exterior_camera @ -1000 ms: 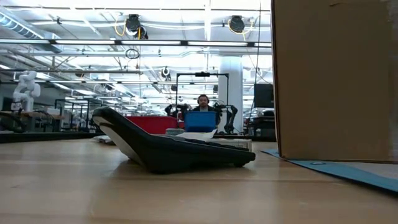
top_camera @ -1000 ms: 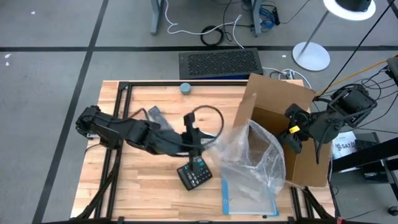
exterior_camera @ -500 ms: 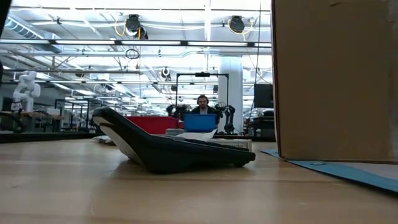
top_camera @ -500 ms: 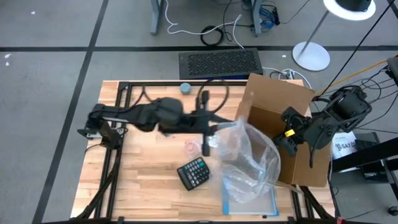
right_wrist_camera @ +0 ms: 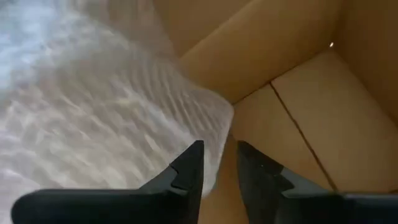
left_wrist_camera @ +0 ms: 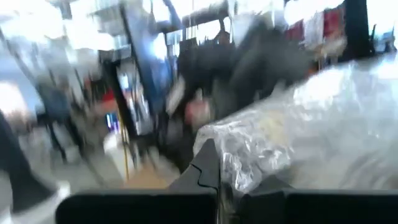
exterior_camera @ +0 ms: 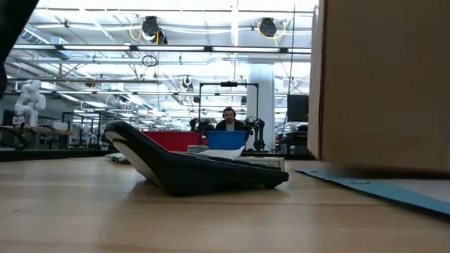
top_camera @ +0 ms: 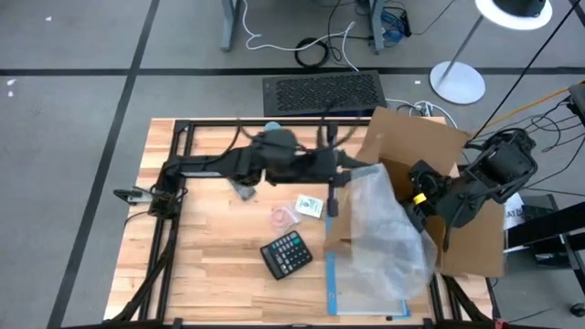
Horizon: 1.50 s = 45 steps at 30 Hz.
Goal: Unpack boxes
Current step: Put the bubble wrap into the cardboard box
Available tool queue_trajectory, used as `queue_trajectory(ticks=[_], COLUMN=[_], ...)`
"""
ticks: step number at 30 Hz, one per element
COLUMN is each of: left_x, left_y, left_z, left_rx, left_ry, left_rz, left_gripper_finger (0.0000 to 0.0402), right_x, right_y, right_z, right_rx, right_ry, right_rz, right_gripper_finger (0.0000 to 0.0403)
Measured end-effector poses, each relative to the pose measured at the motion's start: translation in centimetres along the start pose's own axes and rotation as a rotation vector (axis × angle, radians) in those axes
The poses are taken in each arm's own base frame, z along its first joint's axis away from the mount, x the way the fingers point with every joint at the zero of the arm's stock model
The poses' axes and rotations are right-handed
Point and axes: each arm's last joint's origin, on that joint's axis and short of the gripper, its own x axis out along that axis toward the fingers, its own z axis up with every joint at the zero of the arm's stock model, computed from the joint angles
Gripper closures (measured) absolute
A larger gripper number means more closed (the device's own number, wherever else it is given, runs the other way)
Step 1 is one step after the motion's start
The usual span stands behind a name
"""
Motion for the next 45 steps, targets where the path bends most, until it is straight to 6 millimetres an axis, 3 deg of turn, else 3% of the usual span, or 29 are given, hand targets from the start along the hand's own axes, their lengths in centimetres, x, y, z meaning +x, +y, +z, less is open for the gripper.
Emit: queue_trajectory(ticks=[10,18,22,31,37,40,45], left_x=[-0.5,-0.6,-0.6,-0.6,-0.7,-0.7,-0.8], left_y=[0.0,0.0,0.1,1.1,1.4,1.5,1.5], left_z=[-3.3,-3.5,-3.5,-3.8,-4.2,-4.2,-4.3], left_rx=[0.000,0.003,0.003,0.002,0.000,-0.001,-0.001], left_ry=[0.325,0.350,0.349,0.358,0.387,0.388,0.401], left_rz=[-0.066,-0.075,-0.074,-0.059,-0.065,-0.064,-0.068], left_gripper_finger=[0.0401,0.0401,0.0401,0.0402,0.0402,0.0402,0.0402], right_x=[-1.8,-8.0,-9.5,-7.0,-4.0,-1.7,-0.8], right_y=[-0.1,-0.8,0.0,4.9,8.2,7.9,6.3], right_z=[0.9,3.7,4.5,3.9,3.3,2.5,1.6], right_rx=[-0.044,-0.079,-0.128,-0.181,-0.267,-0.253,-0.177], right_ry=[-0.062,-0.301,-0.375,-0.385,-0.323,-0.171,-0.028], right_rz=[0.062,0.250,0.364,0.426,0.432,0.296,0.117], right_gripper_finger=[0.0286,0.0280,0.0278,0.0211,0.0215,0.0232,0.0264])
